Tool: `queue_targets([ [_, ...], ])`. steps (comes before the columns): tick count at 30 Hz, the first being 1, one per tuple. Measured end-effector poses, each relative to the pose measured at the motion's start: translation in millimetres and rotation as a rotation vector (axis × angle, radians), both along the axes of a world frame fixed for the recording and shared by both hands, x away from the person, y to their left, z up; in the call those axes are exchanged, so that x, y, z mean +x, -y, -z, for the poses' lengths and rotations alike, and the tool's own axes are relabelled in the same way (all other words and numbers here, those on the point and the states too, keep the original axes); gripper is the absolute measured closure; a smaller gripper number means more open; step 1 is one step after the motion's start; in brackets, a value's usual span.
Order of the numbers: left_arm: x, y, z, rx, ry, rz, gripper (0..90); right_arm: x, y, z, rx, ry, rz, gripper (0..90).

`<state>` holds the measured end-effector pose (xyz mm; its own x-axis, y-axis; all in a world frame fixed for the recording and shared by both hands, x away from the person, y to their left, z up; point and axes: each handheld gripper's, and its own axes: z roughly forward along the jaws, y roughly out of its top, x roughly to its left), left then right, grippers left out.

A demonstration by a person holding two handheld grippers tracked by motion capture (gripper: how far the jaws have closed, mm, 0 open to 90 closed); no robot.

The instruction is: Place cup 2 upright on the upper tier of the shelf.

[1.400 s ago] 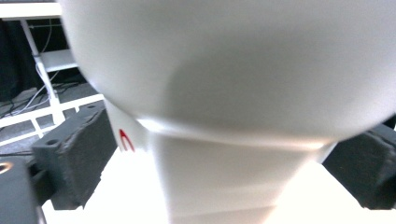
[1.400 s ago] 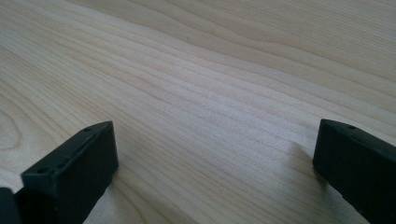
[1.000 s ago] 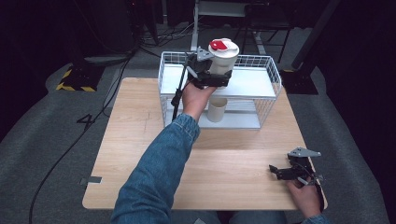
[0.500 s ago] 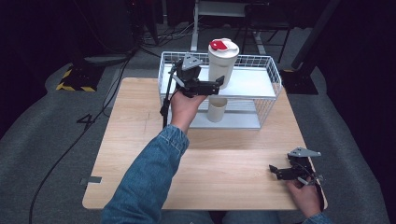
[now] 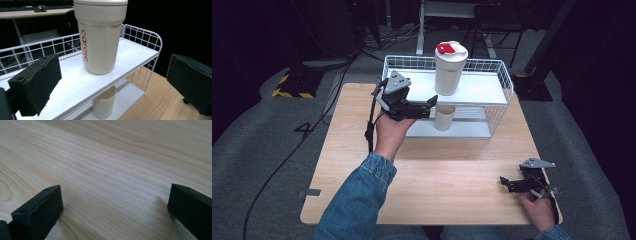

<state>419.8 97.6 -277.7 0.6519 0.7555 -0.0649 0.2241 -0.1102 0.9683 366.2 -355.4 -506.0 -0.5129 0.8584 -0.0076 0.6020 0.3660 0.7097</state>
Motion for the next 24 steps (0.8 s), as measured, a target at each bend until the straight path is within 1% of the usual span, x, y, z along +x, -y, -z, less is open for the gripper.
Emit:
queue_targets([
  [4,-12.5,-11.5,2.2,0.002,-0.002,-0.002,0.3,0.2,-0.4,0.0,0.001,0.001,-0.001,0.3],
  [6,-18.6,-16.8,3.3,0.014,-0.006,-0.001,0.3,0.2,-0.5,0.0,0.001,0.001,-0.001,0.3],
  [11,-33.9,-29.0,7.0,0.024,-0.004,-0.002,0.3,0.2,-0.5,0.0,0.002,0.000,0.000,0.3],
  [14,-43.4,-35.7,10.6,0.040,-0.007,0.002,0.3,0.2,-0.6,0.0,0.002,0.000,0.000,0.4],
  [17,-52.6,-41.2,15.6,0.062,-0.008,0.005,0.3,0.2,-0.5,0.0,0.002,0.000,-0.001,0.3],
  [20,-61.2,-47.2,22.5,0.060,-0.012,0.012,0.3,0.2,-0.5,0.0,0.002,0.000,0.000,0.3],
  [24,-71.5,-54.7,33.4,0.075,-0.019,0.007,0.3,0.1,-0.5,0.0,0.002,0.000,0.000,0.3],
])
